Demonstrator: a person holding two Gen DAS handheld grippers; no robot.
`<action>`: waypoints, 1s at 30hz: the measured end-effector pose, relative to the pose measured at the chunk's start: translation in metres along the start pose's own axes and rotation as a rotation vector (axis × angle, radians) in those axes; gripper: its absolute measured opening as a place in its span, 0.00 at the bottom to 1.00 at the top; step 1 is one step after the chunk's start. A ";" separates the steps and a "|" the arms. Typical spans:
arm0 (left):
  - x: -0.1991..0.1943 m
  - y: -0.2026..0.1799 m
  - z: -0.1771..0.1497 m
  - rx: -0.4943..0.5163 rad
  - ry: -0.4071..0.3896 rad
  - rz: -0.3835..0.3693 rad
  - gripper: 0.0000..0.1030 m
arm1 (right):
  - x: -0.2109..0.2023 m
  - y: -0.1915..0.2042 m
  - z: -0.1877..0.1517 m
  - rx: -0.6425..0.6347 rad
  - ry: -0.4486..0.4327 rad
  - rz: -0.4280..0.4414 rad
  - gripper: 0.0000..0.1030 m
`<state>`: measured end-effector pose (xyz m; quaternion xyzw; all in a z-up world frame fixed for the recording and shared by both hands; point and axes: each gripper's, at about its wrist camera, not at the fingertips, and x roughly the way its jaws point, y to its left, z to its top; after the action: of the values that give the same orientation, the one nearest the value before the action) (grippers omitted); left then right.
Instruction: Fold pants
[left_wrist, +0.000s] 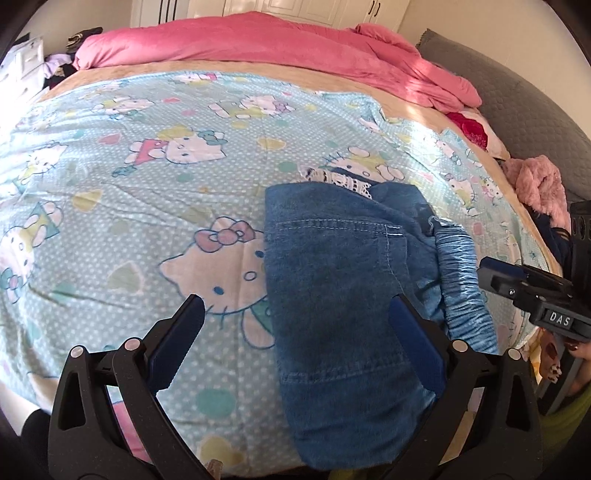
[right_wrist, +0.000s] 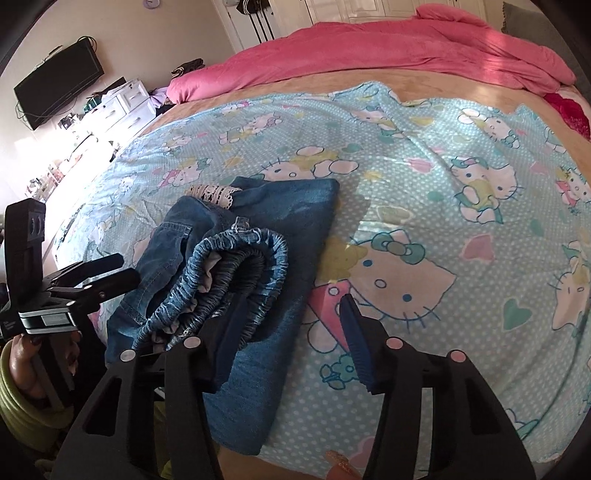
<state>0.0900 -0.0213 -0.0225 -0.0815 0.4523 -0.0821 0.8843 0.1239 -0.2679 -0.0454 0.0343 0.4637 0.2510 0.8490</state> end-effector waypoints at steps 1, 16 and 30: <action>0.003 -0.002 0.001 0.011 0.003 0.004 0.91 | 0.003 0.000 0.000 0.002 0.009 0.004 0.46; 0.034 -0.032 0.001 0.118 0.065 -0.058 0.73 | 0.033 -0.001 0.003 0.005 0.062 0.077 0.47; 0.006 -0.043 0.010 0.147 -0.012 -0.062 0.24 | 0.013 0.026 0.010 -0.105 -0.060 0.101 0.12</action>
<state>0.0982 -0.0640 -0.0122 -0.0309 0.4372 -0.1421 0.8875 0.1278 -0.2371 -0.0423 0.0205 0.4219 0.3161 0.8495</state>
